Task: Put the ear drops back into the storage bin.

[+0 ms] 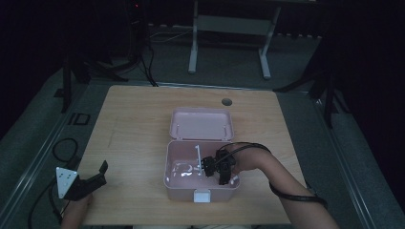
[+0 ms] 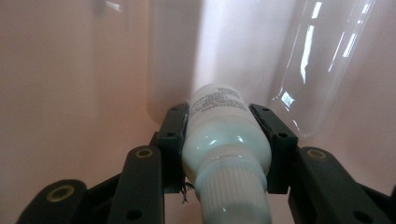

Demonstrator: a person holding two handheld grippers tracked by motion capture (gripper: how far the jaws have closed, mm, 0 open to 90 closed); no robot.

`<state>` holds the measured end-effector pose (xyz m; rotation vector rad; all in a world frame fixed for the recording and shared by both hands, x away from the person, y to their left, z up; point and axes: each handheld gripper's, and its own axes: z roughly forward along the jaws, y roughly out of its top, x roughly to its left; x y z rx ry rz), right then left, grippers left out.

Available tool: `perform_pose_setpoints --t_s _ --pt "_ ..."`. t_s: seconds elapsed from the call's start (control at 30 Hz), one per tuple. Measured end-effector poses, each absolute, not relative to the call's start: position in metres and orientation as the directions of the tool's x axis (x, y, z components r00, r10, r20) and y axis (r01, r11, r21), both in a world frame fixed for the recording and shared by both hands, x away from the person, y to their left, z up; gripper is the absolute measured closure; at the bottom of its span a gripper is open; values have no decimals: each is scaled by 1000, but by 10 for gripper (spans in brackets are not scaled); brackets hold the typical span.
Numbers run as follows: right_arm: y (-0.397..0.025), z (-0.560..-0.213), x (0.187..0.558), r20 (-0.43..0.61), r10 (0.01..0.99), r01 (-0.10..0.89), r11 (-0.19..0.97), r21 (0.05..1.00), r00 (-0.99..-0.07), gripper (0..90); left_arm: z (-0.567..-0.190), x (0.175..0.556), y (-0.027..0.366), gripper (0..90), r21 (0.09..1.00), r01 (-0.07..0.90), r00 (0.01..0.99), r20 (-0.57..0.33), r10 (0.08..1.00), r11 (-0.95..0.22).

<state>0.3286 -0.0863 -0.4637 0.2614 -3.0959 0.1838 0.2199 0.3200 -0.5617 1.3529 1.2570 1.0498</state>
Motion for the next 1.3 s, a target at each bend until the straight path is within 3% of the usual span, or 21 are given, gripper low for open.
perform_pose_setpoints --t_s 0.73,1.07,1.3 --pt "-85 -498 331 48 -132 -138 976 -170 -990 595 -562 220 320 20 988 153 94 -23 995 9" --pt "-85 -497 332 49 -112 -119 977 -174 -992 556 -562 220 320 20 988 152 94 -25 995 10" --pt "-88 -476 333 29 -95 -98 987 -124 -995 523 -562 220 320 20 988 153 93 -25 995 10"
